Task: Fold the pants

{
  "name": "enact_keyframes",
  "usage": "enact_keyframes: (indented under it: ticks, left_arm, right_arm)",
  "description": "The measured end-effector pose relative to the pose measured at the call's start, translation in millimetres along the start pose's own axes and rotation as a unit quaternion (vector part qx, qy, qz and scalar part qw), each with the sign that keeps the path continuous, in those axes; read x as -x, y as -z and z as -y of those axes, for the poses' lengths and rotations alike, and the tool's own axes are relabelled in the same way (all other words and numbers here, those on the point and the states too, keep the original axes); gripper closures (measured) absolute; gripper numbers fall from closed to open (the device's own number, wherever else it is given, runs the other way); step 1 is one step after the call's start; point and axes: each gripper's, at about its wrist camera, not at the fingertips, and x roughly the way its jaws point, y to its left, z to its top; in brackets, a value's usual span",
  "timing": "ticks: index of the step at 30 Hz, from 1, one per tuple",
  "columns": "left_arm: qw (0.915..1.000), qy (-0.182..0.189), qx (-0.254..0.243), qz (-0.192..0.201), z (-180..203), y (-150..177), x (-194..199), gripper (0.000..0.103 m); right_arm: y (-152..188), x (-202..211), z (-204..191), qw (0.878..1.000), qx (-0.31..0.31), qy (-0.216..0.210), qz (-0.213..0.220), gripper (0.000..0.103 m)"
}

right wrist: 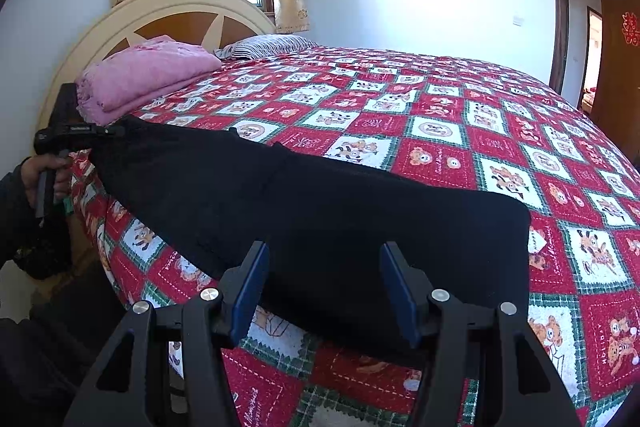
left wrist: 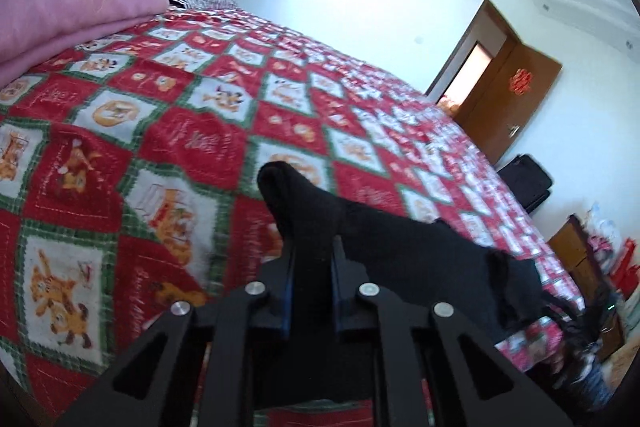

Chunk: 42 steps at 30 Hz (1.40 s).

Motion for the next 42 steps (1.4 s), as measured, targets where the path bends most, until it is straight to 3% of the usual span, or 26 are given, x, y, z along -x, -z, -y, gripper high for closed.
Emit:
enact_keyframes:
  ticks: [3, 8, 17, 22, 30, 42]
  left_arm:
    - [0.9993, 0.029, 0.021, 0.008, 2.0, -4.7, 3.7, 0.089]
    - [0.9983, 0.046, 0.03, 0.018, 12.7, -10.6, 10.2, 0.089]
    - [0.9965, 0.079, -0.001, 0.028, 70.3, -22.9, 23.0, 0.089]
    - [0.9926, 0.116, -0.033, 0.015, 124.4, -25.5, 17.3, 0.089]
    - [0.9794, 0.178, -0.094, -0.019, 218.9, -21.2, -15.0, 0.089]
    - [0.9626, 0.209, -0.147, -0.091, 319.3, -5.7, -71.5, 0.089]
  right_arm:
    - [-0.1, 1.4, -1.0, 1.0, 0.002, 0.0, 0.003, 0.044]
    - [-1.0, 2.9, 0.4, 1.0, -0.001, 0.003, 0.006, 0.044]
    - [-8.1, 14.4, 8.9, 0.999, -0.016, 0.014, 0.029, 0.044]
    - [-20.9, 30.8, 26.7, 0.997, -0.042, 0.038, 0.046, 0.044]
    - [-27.0, 64.8, 71.9, 0.99, -0.113, 0.061, 0.065, 0.038]
    - [6.6, 72.1, 135.6, 0.969, -0.206, 0.122, 0.059, 0.038]
